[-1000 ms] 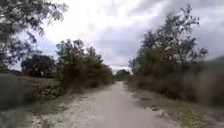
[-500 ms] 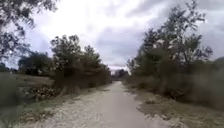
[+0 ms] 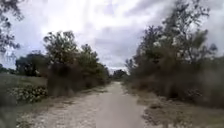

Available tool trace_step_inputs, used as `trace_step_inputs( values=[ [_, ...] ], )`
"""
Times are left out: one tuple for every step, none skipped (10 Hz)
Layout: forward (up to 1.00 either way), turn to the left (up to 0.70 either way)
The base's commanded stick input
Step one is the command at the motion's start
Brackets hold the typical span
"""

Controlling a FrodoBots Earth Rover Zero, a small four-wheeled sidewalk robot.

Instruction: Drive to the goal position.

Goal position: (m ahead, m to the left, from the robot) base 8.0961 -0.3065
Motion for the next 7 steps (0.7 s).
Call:
trace_step_inputs(
  values=[
    [0.85, 0.0],
    [0.85, 0.0],
    [0.85, 0.0],
    [0.85, 0.0],
    [0.85, 0.0],
    [0.85, 0.0],
    [0.85, 0.0]
  ],
)
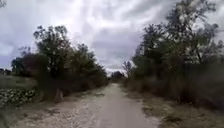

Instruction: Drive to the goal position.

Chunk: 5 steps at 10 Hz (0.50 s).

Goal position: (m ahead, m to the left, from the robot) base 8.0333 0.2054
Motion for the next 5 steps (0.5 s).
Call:
trace_step_inputs(
  values=[
    [0.85, 0.0],
    [0.85, 0.0],
    [0.85, 0.0],
    [0.85, 0.0],
    [0.85, 0.0]
  ],
)
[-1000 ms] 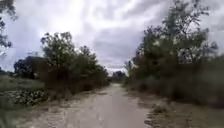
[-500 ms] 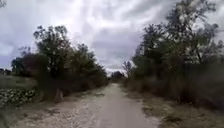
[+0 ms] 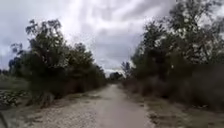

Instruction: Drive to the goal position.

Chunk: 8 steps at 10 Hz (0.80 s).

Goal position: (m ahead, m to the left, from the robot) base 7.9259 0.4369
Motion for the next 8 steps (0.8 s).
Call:
trace_step_inputs(
  values=[
    [0.85, 0.0],
    [0.85, 0.0],
    [0.85, 0.0],
    [0.85, 0.0],
    [0.85, 0.0],
    [0.85, 0.03],
    [0.85, 0.23],
    [0.85, 0.05]
  ],
)
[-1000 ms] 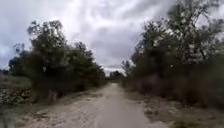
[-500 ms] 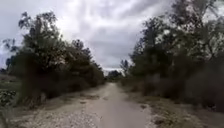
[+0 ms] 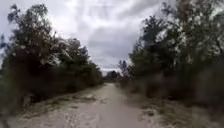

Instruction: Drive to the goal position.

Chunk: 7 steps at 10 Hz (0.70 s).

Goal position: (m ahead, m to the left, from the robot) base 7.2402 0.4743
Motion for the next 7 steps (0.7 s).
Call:
trace_step_inputs(
  values=[
    [0.85, 0.0],
    [0.85, 0.0],
    [0.85, 0.0],
    [0.85, 0.0],
    [0.85, 0.0],
    [0.85, 0.0],
    [0.85, 0.0]
  ],
)
